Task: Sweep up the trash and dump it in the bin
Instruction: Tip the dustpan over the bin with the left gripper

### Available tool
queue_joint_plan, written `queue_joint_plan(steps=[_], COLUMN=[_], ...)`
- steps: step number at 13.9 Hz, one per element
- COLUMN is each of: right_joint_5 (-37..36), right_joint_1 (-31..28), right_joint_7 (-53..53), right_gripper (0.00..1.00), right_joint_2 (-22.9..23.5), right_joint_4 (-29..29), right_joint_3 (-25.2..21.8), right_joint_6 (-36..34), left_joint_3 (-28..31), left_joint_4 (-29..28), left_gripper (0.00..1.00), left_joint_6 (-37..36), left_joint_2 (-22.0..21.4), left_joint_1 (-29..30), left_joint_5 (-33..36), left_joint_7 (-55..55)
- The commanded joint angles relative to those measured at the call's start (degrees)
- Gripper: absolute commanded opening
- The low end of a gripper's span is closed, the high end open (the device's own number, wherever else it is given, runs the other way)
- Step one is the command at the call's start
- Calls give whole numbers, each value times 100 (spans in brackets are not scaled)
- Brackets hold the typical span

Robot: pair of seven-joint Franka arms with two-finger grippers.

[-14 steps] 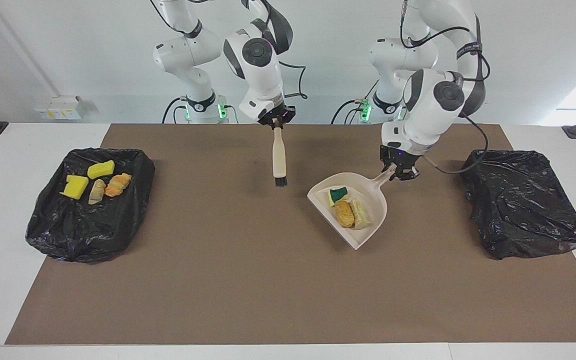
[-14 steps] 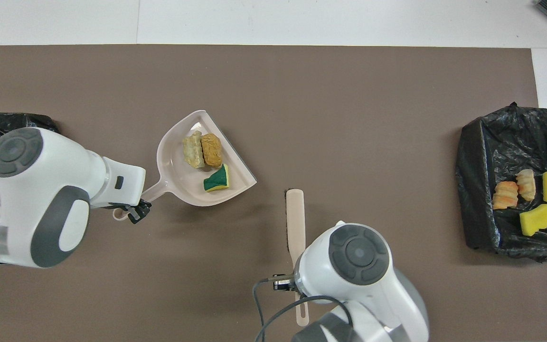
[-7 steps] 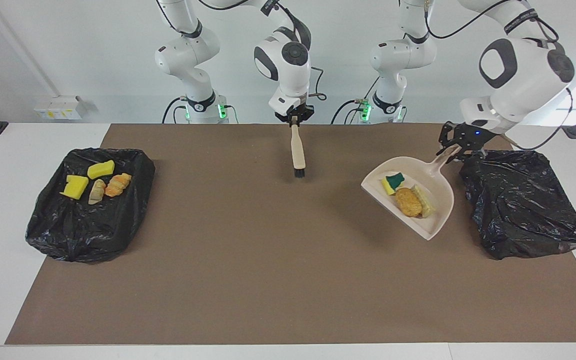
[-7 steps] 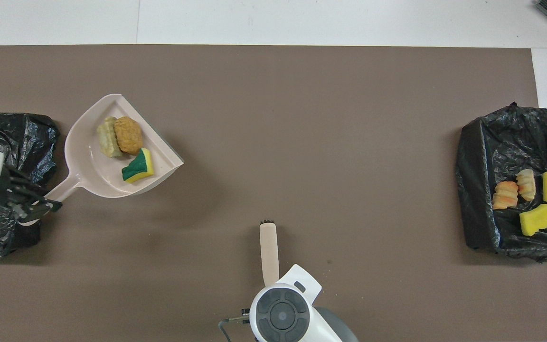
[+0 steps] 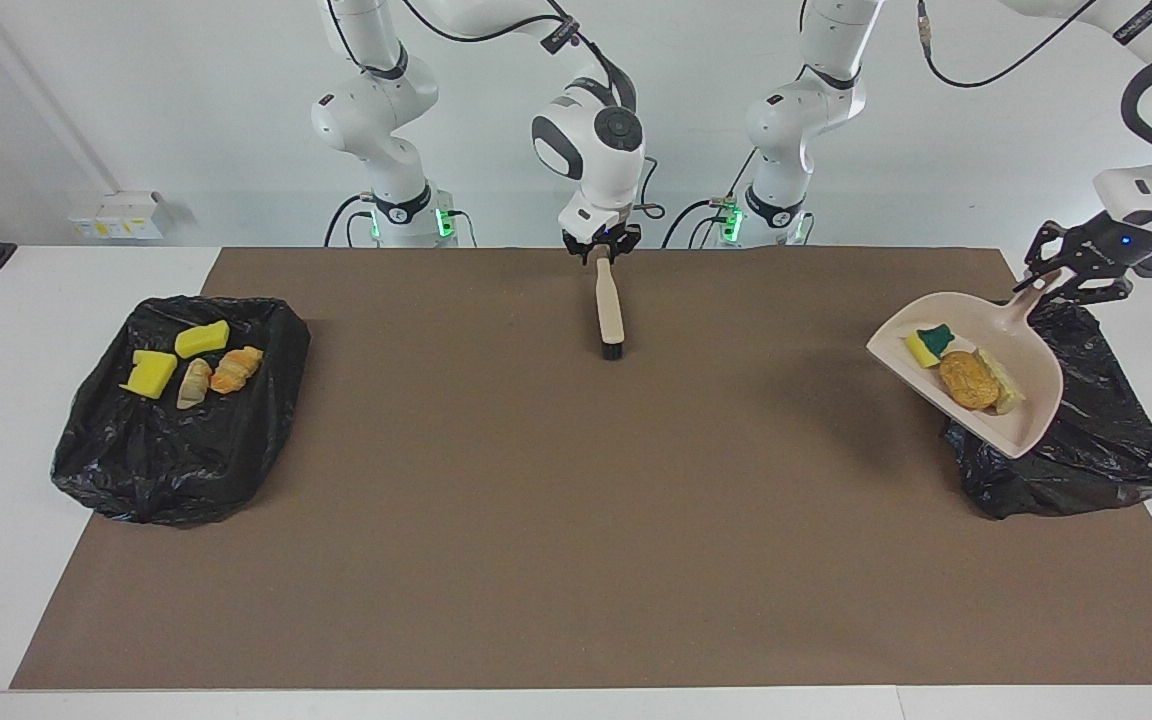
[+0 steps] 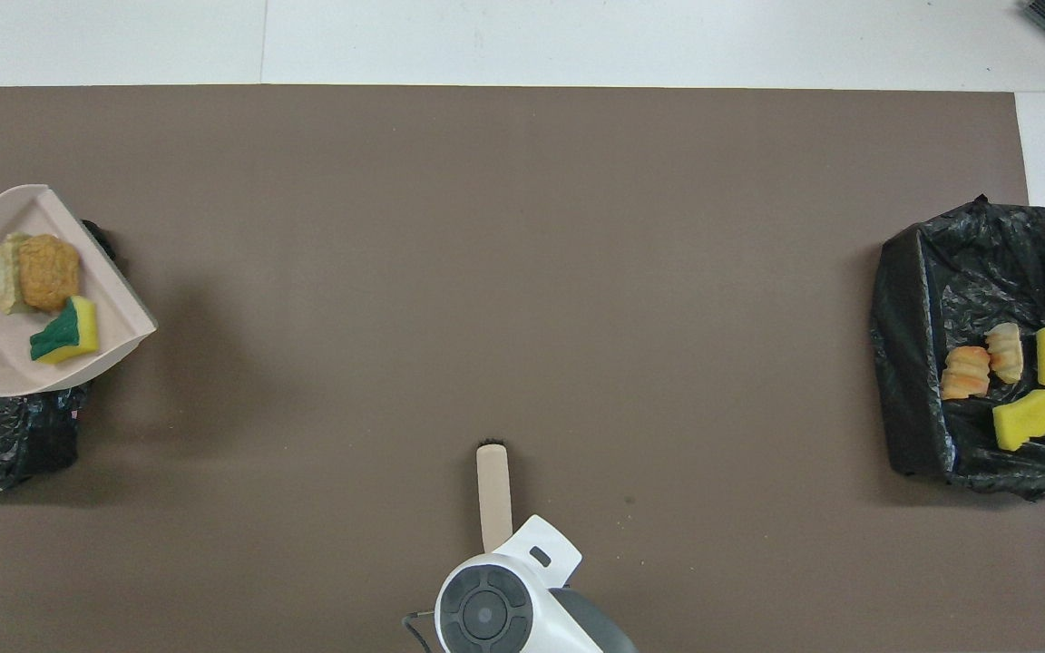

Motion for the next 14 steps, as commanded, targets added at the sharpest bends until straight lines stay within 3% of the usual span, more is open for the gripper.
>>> queue_joint_plan(steps=[1, 6, 11, 14], right_joint_5=[-201, -210, -254, -271], right_joint_1=[-93, -768, -1611, -2402], right_joint_7=[168, -542, -1667, -2826], right_gripper=[100, 100, 100, 100], right_joint_2=[-108, -661, -786, -786], right_joint_4=[403, 782, 1659, 2292], right_joint_3=[-30, -39, -57, -57], right_joint_6=[-551, -1386, -2466, -3117], left_joint_3=[-97, -203, -176, -203], left_joint_4=[1625, 2586, 2614, 2544], left_gripper=[0, 0, 0, 0], left_joint_6=[-579, -361, 158, 229], left_joint_2=[1133, 1830, 1849, 1725], left_joint_1=[509, 537, 345, -102], left_joint_5=[299, 1791, 2653, 3723], left_joint_7=[484, 1222, 1681, 1681])
